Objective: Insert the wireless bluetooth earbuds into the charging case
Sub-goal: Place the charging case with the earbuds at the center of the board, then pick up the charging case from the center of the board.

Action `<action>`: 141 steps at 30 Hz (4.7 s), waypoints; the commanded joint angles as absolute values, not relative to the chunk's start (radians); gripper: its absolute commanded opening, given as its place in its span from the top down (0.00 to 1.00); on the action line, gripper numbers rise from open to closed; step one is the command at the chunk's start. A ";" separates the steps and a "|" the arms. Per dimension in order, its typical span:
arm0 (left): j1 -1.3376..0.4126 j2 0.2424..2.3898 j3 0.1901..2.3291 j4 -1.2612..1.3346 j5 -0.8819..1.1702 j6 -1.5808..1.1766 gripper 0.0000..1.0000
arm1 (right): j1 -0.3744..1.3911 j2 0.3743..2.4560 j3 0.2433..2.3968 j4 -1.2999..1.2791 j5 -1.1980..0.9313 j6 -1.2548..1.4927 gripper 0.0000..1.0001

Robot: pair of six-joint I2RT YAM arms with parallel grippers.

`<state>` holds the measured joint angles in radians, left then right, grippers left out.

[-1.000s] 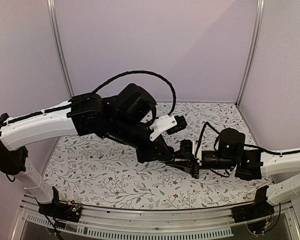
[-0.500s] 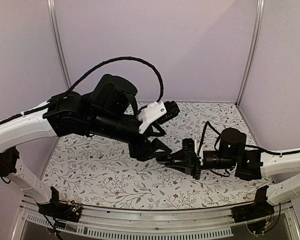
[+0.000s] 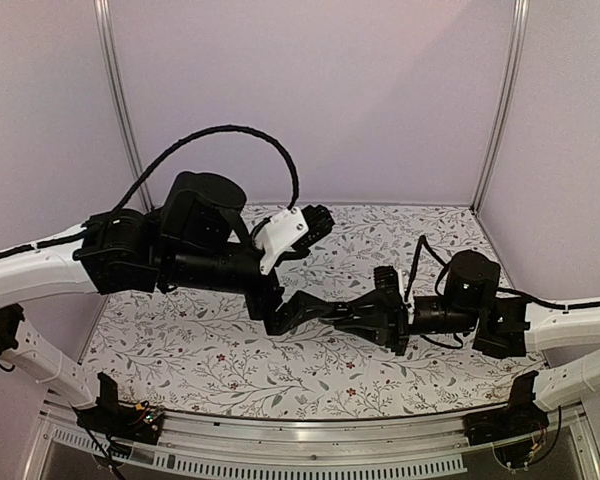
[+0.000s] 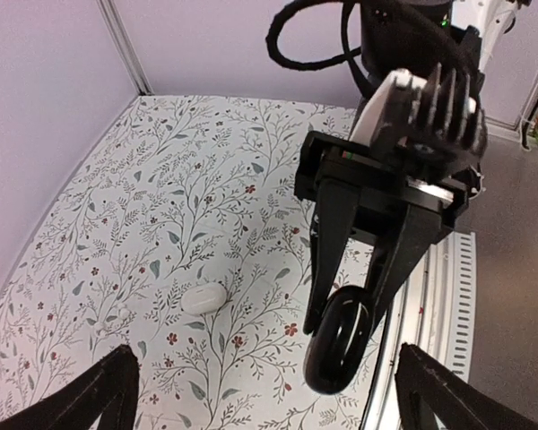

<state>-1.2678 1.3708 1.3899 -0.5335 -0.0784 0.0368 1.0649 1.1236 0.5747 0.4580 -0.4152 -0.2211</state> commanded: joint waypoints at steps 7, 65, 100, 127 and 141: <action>-1.221 1.208 1.113 -0.194 -0.165 0.028 0.00 | 0.830 1.133 0.562 0.474 -0.529 0.104 1.00; -1.006 1.156 0.905 0.009 -0.236 -0.223 0.00 | 0.233 1.819 0.879 0.045 -0.386 0.228 0.38; -0.971 1.093 0.806 0.009 -0.272 -0.298 0.00 | 0.681 1.794 1.174 -0.420 -0.177 -0.038 0.11; -0.963 1.072 0.759 0.017 -0.311 -0.347 0.00 | 0.801 2.064 1.399 -0.633 -0.015 -0.048 0.60; -0.957 0.881 0.505 0.430 -0.209 -0.244 0.00 | 0.771 1.594 1.239 -0.090 -0.506 0.078 0.65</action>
